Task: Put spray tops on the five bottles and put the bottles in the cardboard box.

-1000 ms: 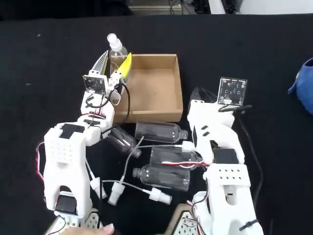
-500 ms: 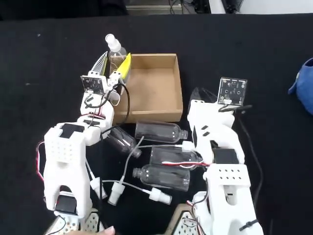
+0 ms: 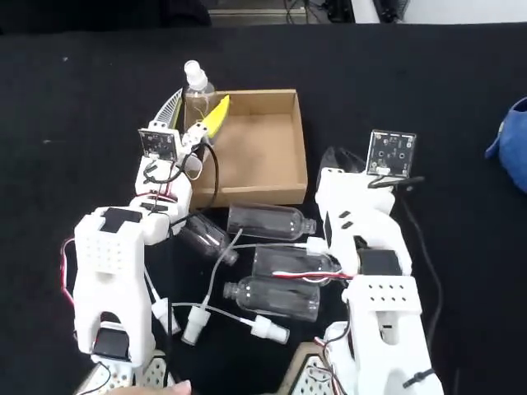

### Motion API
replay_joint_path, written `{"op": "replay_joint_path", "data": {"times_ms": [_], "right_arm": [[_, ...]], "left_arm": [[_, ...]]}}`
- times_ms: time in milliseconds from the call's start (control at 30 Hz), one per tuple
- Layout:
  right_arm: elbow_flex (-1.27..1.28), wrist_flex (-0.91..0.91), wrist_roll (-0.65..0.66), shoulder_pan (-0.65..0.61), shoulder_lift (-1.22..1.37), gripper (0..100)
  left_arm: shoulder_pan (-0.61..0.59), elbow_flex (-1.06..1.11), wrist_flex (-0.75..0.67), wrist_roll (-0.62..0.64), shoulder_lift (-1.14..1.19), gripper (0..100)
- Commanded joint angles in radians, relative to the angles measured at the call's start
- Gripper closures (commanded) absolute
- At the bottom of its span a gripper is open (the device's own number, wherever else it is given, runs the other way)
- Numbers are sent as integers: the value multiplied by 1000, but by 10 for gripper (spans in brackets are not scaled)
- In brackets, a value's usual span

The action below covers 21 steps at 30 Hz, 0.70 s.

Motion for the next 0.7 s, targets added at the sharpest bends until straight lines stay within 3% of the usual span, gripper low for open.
{"op": "replay_joint_path", "data": {"times_ms": [0,667], "right_arm": [[-7,-31,-8,25,-13,973],[-8,-31,-8,25,-13,973]], "left_arm": [[-12,-1,-23,-8,-15,798],[-28,-4,-23,-14,-26,797]]}}
